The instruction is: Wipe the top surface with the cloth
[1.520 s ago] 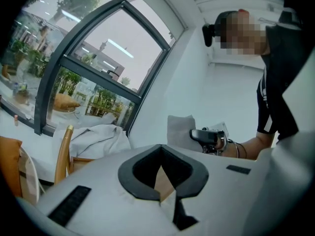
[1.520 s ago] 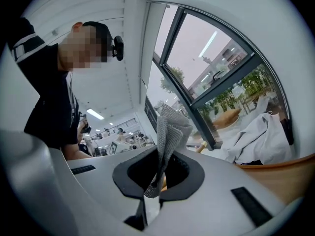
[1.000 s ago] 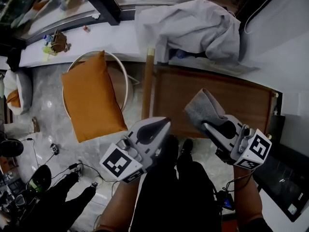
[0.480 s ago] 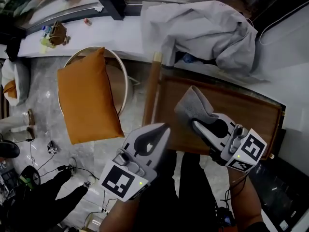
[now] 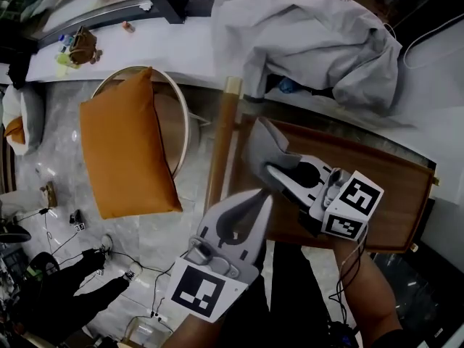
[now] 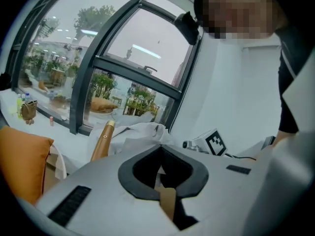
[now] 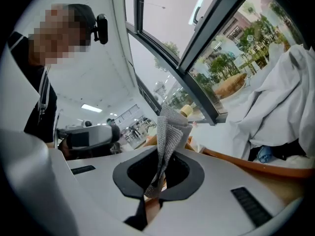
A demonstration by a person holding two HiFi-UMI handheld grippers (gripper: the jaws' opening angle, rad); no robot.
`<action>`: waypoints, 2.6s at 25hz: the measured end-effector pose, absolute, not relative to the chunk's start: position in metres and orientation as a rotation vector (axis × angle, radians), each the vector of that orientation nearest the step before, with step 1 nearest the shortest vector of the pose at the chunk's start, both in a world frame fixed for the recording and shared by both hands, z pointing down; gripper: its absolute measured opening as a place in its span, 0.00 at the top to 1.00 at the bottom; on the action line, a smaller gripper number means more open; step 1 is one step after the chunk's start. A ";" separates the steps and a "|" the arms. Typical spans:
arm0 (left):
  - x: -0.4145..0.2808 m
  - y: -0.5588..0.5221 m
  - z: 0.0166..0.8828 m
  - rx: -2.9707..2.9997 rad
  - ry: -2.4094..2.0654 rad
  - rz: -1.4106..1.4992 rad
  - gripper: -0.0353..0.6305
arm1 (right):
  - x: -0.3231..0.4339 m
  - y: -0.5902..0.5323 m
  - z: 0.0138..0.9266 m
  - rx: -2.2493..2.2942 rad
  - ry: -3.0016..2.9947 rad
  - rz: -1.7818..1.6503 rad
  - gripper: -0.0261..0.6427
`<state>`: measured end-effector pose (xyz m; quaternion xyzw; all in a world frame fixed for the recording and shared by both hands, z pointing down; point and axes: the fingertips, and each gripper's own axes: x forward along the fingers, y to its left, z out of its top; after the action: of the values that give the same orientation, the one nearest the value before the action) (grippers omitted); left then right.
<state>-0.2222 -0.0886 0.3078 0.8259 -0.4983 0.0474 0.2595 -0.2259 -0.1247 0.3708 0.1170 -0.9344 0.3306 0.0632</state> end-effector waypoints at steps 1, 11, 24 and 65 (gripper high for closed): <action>-0.221 -0.090 0.309 2.239 -1.353 0.132 0.93 | -0.229 -0.127 0.376 0.349 -2.809 1.008 0.92; -0.208 -0.100 0.320 2.282 -1.326 0.204 0.93 | -0.243 -0.147 0.423 0.411 -2.624 1.122 0.92; -0.185 -0.107 0.345 2.254 -1.292 0.300 0.93 | -0.215 -0.162 0.458 0.520 -2.418 1.087 0.92; 0.056 -0.143 0.417 2.336 -1.043 0.536 0.93 | 0.139 -0.155 0.461 1.170 -2.231 1.147 0.92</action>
<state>0.0562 -0.1430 0.4165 0.8629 -0.3851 0.1981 0.2607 0.1390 -0.1554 0.4607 0.4154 -0.7920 0.4071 0.1856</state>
